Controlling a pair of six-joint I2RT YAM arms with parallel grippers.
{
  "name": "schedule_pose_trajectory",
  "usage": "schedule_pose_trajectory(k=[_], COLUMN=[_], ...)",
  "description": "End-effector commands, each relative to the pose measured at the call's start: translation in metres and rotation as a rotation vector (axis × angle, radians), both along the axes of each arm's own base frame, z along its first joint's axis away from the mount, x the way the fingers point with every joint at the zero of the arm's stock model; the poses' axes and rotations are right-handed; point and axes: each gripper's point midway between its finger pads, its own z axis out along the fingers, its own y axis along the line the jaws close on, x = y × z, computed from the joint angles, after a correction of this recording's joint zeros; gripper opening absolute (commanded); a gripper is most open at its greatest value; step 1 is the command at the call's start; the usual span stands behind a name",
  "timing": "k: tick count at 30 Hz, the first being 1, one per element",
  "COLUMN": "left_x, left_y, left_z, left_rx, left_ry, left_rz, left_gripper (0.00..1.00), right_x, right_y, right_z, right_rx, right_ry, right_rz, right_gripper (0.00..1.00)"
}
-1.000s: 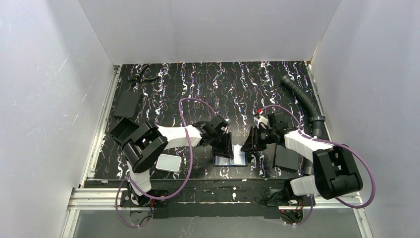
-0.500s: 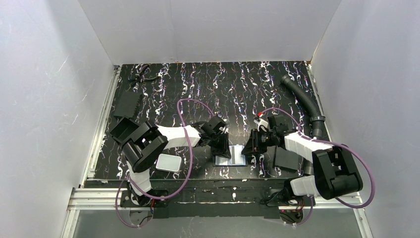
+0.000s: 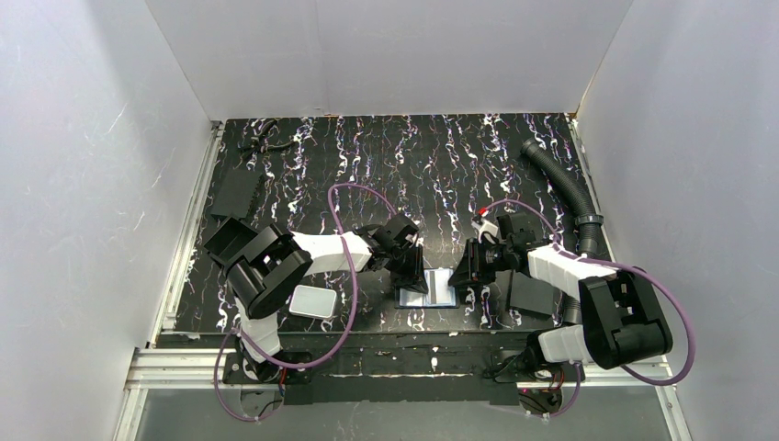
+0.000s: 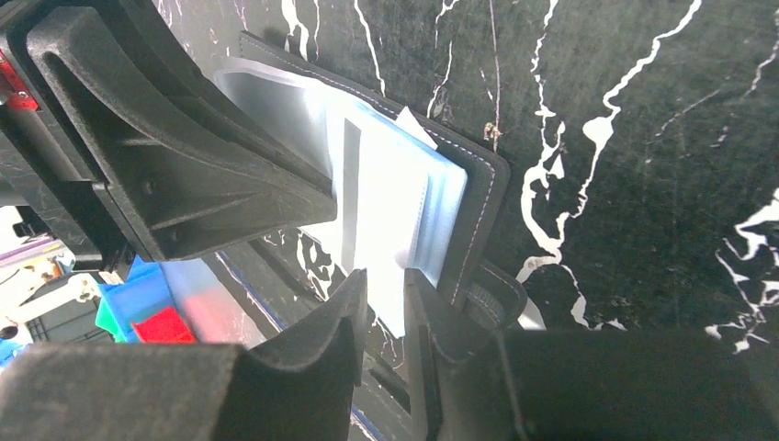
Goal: Put the credit cards into the card holder
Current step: Turn over the card slot in the card holder.
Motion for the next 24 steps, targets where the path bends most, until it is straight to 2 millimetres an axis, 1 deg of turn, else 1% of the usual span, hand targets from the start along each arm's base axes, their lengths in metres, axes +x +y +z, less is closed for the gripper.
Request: schedule_pose_trajectory(k=[1, 4, 10, 18, 24], left_x=[-0.018, -0.019, -0.019, -0.019, -0.019], left_y=[0.031, 0.030, 0.029, 0.028, 0.027], left_z=[-0.041, -0.041, -0.042, -0.042, -0.040], left_rx=[0.154, 0.152, 0.144, 0.137, 0.134], left_ry=[0.063, 0.064, 0.072, 0.072, 0.070], left_rz=[-0.003, -0.004, -0.003, -0.006, -0.010], left_gripper=[0.09, 0.09, 0.08, 0.07, 0.07], right_x=[-0.003, -0.004, -0.002, -0.001, -0.003], right_y=[0.004, 0.004, 0.006, 0.012, 0.015], right_z=[-0.001, -0.004, -0.003, 0.012, 0.018], right_rx=[0.037, 0.038, 0.052, 0.103, 0.139], right_ry=[0.027, 0.036, 0.032, 0.009, 0.018], right_rz=[0.009, 0.014, 0.016, 0.014, 0.009], right_gripper=[0.30, 0.30, 0.30, 0.28, 0.27])
